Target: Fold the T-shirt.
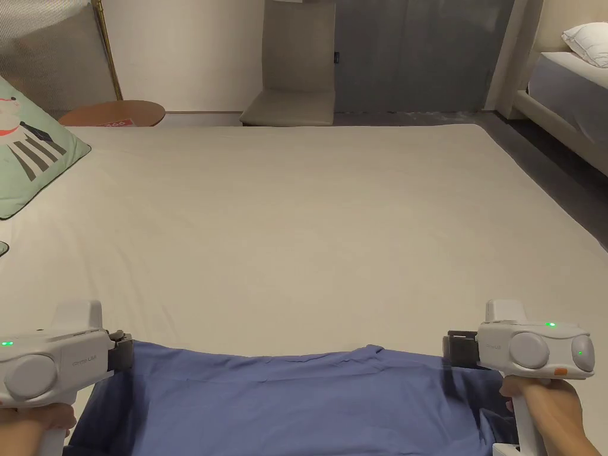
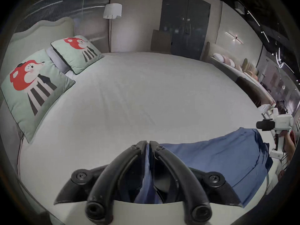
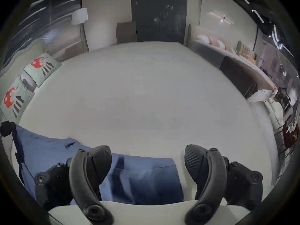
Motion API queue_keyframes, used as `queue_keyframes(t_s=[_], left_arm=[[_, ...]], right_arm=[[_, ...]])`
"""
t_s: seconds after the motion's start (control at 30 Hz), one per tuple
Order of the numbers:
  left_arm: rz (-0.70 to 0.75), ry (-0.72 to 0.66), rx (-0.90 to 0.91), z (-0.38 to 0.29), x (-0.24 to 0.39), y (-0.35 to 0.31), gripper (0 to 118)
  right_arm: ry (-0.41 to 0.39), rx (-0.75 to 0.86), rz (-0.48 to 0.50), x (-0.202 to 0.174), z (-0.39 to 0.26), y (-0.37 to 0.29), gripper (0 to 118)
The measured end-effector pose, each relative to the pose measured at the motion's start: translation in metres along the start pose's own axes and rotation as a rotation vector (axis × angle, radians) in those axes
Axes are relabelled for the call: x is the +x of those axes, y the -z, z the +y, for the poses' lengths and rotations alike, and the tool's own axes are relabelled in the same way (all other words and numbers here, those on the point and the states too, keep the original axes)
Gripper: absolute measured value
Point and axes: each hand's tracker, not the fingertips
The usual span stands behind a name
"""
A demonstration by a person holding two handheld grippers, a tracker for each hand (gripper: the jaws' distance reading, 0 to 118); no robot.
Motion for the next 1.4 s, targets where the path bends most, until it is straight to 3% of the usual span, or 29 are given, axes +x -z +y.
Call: queue_keyframes(t_s=[0.1,0.17,0.23,0.3,0.33,0.43,0.77,0.93,1.17,1.4], left_arm=[[-0.001,-0.001,-0.008,0.0,0.0,0.003,2],[0.003,0.002,-0.013,-0.002,-0.001,0.003,2],[0.006,-0.002,-0.015,-0.003,-0.002,0.004,2],[0.008,-0.009,-0.015,-0.005,-0.004,0.002,2],[0.01,-0.014,-0.014,-0.005,-0.005,0.002,2],[0.019,-0.024,-0.002,-0.008,-0.007,-0.004,2],[0.02,-0.086,0.06,-0.031,-0.018,-0.055,2],[0.024,-0.109,0.063,-0.061,-0.031,-0.082,2],[0.018,-0.147,0.026,-0.122,-0.038,-0.108,2],[0.034,-0.168,-0.044,-0.179,-0.042,-0.109,2]], right_arm=[[-0.046,-0.067,-0.003,-0.004,-0.002,0.011,91],[-0.056,-0.095,0.017,-0.007,-0.006,0.016,64],[-0.052,-0.089,0.014,-0.009,-0.011,0.014,49],[-0.076,-0.075,0.021,-0.01,-0.008,0.012,9],[-0.068,-0.071,0.056,-0.009,-0.007,0.009,9],[-0.108,0.007,0.015,-0.018,-0.007,-0.021,9],[-0.029,0.203,0.104,-0.007,-0.038,-0.146,9],[-0.006,0.256,0.149,0.009,-0.073,-0.171,9],[0.029,0.245,0.179,0.014,-0.136,-0.195,9],[0.016,0.155,0.099,0.011,-0.195,-0.178,9]])
